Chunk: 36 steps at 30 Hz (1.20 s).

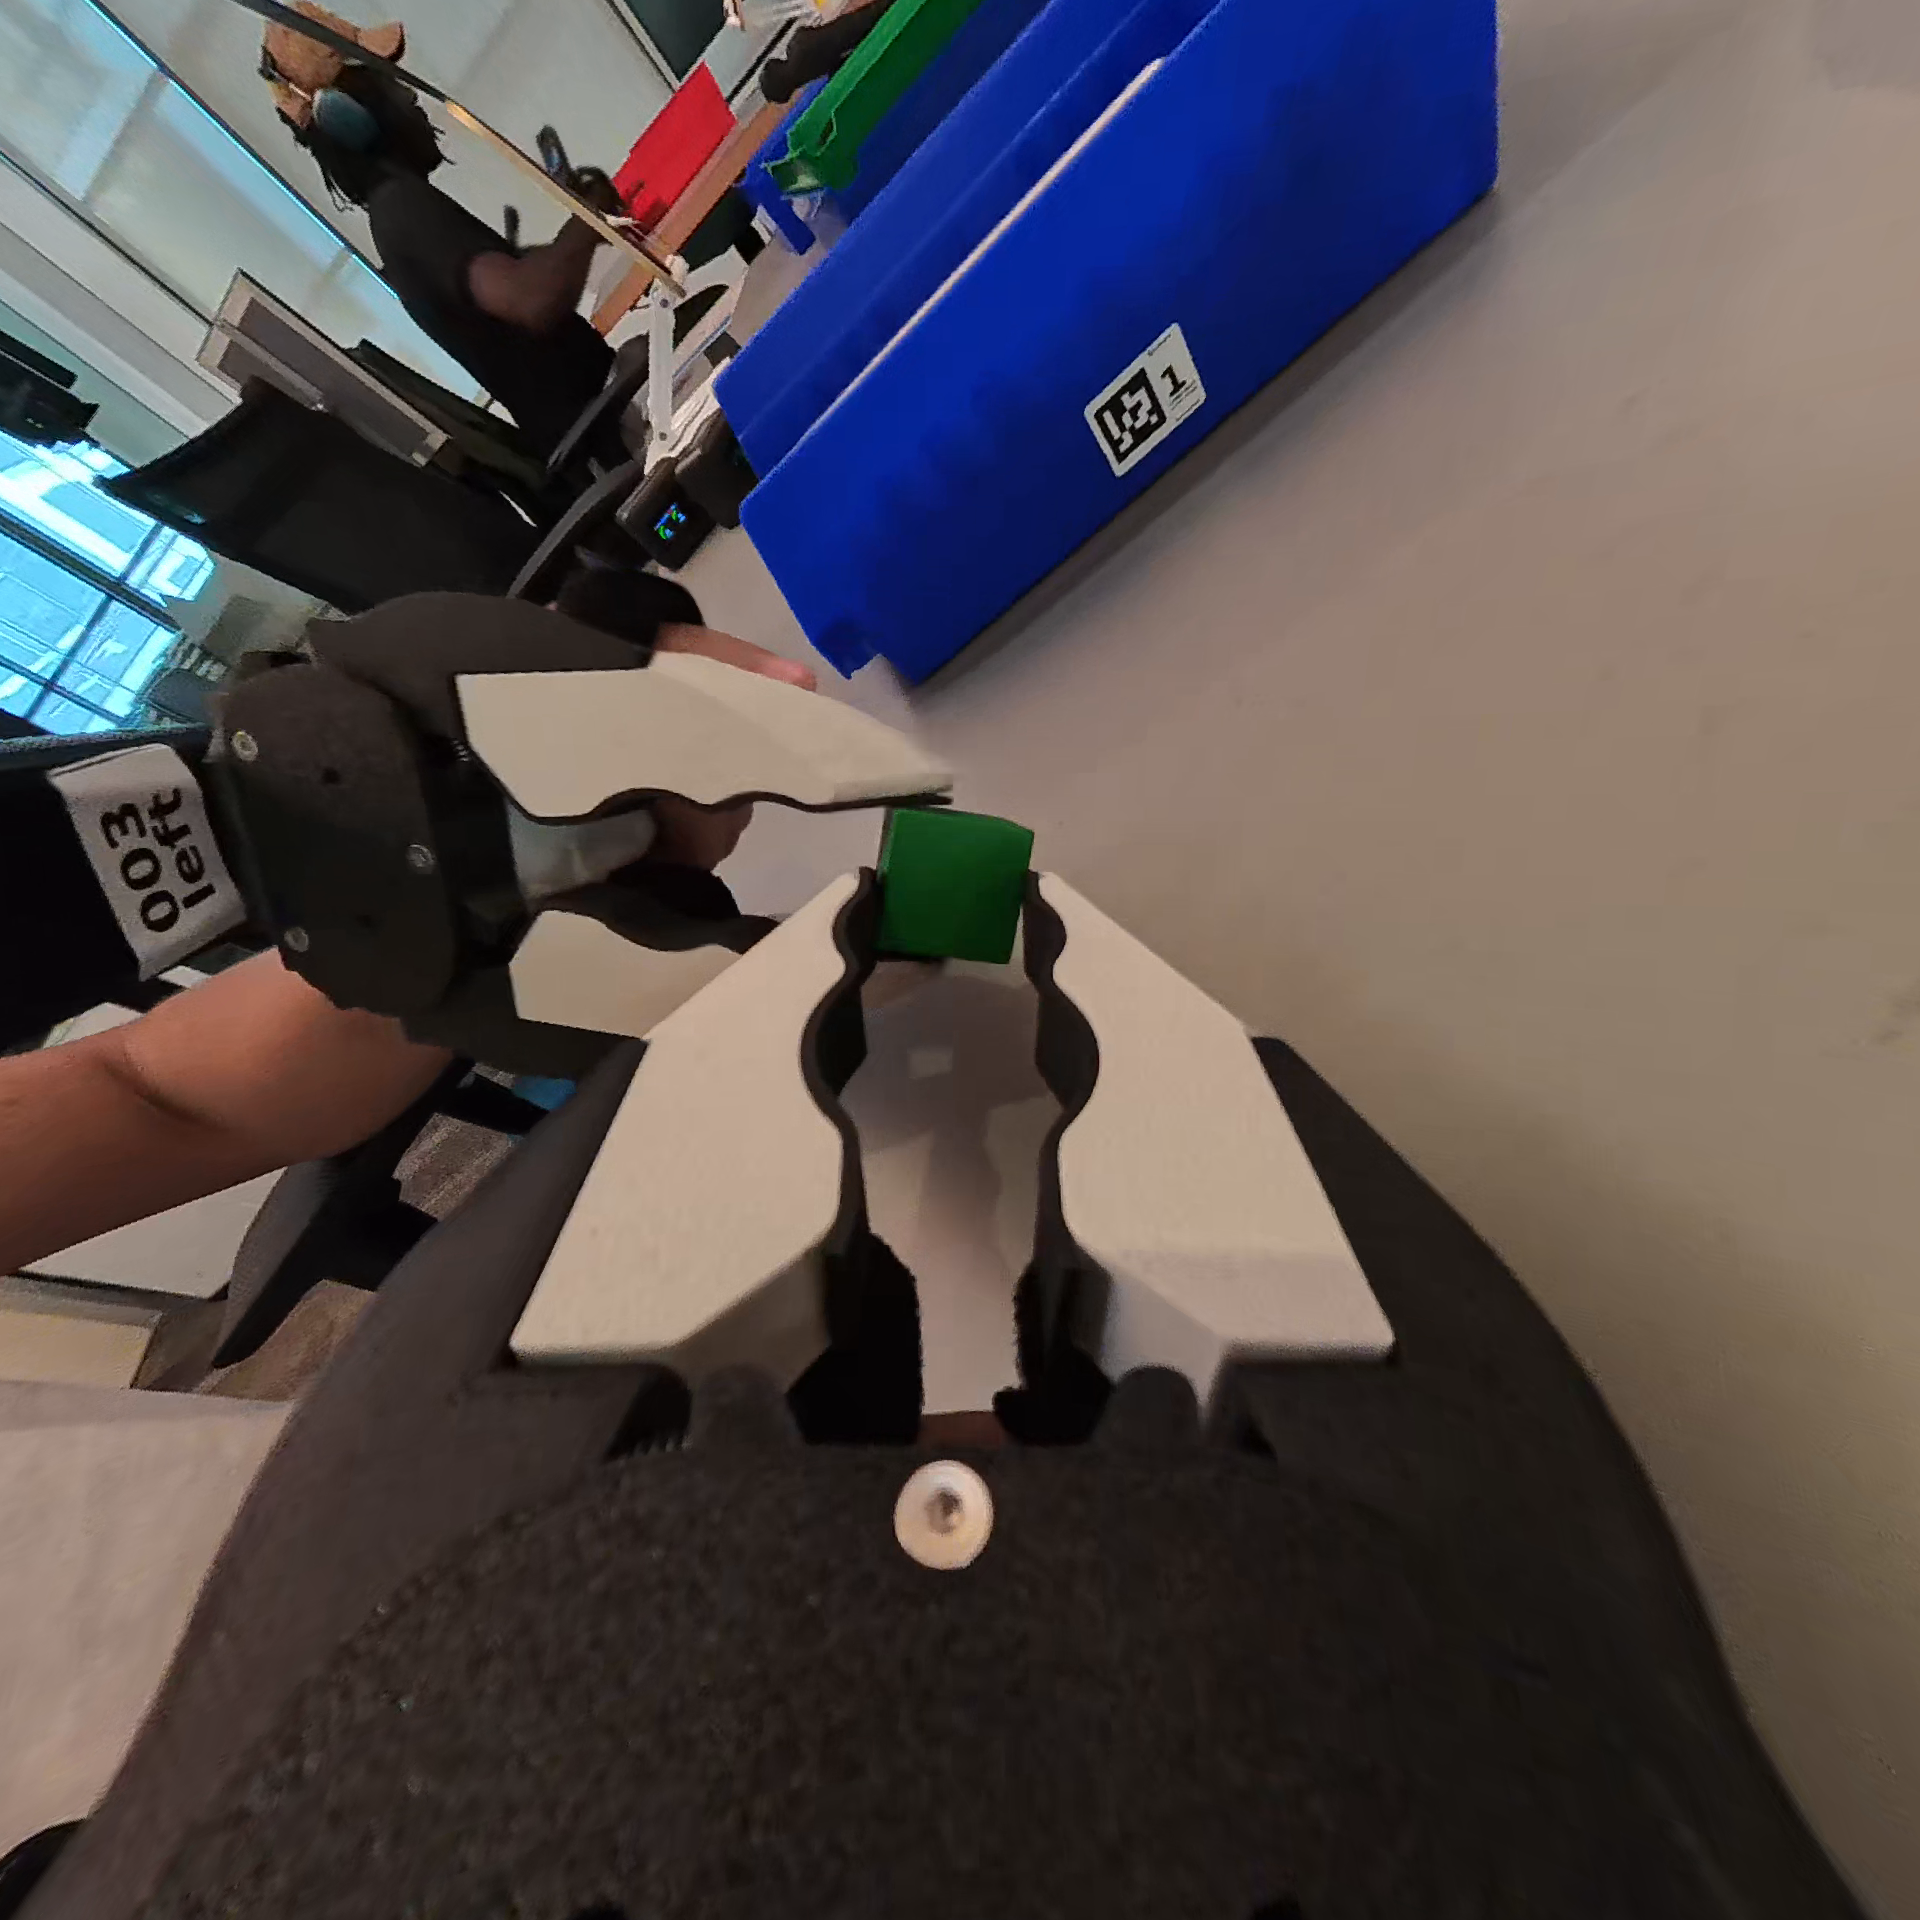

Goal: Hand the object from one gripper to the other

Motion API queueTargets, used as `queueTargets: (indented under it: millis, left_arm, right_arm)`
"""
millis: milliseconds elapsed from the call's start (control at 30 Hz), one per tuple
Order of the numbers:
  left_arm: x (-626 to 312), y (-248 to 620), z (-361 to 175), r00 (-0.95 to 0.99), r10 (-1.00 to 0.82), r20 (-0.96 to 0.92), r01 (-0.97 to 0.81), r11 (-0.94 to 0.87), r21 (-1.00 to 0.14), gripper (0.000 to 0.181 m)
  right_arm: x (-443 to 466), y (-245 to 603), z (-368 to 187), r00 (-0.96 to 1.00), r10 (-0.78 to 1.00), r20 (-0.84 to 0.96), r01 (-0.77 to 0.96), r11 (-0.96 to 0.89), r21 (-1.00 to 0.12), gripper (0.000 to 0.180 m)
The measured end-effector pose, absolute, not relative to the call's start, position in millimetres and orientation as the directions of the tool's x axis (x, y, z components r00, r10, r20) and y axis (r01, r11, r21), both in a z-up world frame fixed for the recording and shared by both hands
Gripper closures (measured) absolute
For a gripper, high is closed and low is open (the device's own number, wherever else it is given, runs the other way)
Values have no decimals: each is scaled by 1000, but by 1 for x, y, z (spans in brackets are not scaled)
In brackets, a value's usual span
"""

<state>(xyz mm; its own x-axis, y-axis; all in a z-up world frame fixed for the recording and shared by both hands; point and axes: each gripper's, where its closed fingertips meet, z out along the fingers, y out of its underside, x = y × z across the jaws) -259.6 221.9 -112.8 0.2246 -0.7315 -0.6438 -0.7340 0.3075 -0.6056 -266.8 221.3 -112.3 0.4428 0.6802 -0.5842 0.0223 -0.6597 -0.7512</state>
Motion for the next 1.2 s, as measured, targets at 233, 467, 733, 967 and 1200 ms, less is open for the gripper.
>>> queueTargets:
  millis: [233, 467, 733, 967, 1200]
  left_arm:
    - [-261, 220, -102, 296, -802, -519, -651, 229, -724, 151]
    - [-258, 207, -87, 302, -952, 47, -356, -158, -921, 149]
    - [-248, 189, -70, 107, -856, 506, -89, -515, -852, 146]
    - [-259, 190, -48, -191, -578, 793, 58, -813, -579, 139]
    - [-260, 179, -45, -272, -500, 822, -5, -854, -521, 140]
  right_arm:
    - [-246, 234, -104, 438, 674, -594, -49, -642, -765, 152]
    - [-221, 232, -46, 208, 743, -636, -290, -574, -766, 153]
    - [-214, 213, -20, 379, 914, -146, -166, -88, -982, 153]
    - [-256, 190, -49, 369, 891, 266, 59, 263, -963, 152]
    - [-266, 182, -45, 359, 842, 402, 108, 390, -914, 152]
